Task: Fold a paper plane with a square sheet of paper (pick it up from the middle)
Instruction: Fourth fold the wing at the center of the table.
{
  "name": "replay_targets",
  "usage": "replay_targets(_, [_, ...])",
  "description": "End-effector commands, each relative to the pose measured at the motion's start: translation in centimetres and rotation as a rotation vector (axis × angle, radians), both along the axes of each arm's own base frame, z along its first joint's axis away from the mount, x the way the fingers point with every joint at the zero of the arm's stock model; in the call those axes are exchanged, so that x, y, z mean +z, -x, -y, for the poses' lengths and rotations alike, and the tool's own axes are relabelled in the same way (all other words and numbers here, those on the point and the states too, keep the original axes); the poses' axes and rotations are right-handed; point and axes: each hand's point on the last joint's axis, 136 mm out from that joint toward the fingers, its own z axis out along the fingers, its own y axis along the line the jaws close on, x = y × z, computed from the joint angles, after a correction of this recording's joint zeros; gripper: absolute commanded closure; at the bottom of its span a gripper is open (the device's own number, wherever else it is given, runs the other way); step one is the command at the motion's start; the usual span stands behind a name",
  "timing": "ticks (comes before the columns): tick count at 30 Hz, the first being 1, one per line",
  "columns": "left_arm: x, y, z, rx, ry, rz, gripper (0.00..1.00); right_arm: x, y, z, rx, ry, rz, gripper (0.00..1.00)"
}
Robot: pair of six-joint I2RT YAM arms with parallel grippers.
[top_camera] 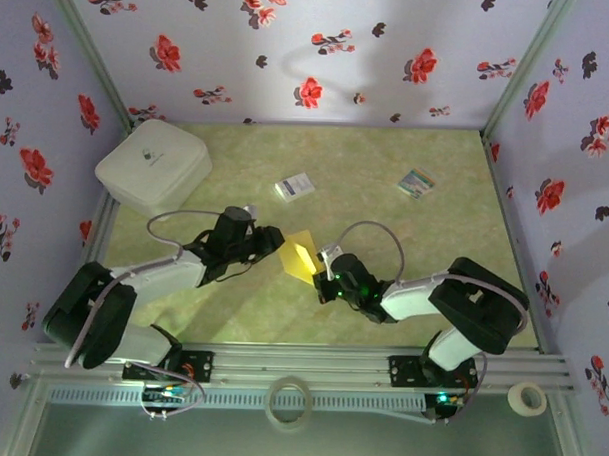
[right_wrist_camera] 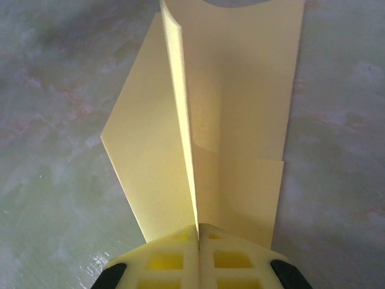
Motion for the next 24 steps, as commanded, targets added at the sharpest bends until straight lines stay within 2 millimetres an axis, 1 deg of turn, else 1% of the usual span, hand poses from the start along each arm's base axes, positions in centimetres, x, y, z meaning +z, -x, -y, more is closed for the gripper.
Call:
replay_targets(1, [-0.8, 0.1, 0.6, -0.042, 0.012, -0.014, 0.73, 0.0, 0.4, -0.4, -0.004, -0.1, -0.104, 0.94])
replay_targets(5, [-1.3, 0.2, 1.9, -0.093, 0.041, -0.036, 0.82, 0.4, 0.0, -0.8, -0.017, -0.211, -0.215, 0.93])
replay_targets(8, [-1.7, 0.2, 2.6, -0.114, 0.06, -0.051, 0.87, 0.1, -0.1, -1.1, -0.021, -0.25, -0.284, 0.93])
replay_targets(14, [-2.1, 0.1, 3.6, -0.147, 0.074, -0.068, 0.89, -0.7, -0.4, -0.9, -0.05, -0.266, -0.353, 0.94])
replay_targets(20, [-2.9, -0.1, 4.8, -0.184, 0.075, -0.091, 0.91, 0.0, -0.8, -0.9, -0.065, -0.319, -0.399, 0.94])
replay_targets(24, [-3.9, -0.1, 5.4, -0.197, 0.067, -0.118, 0.94, -0.2, -1.2, -0.7, -0.086, -0.346, -0.455, 0.94])
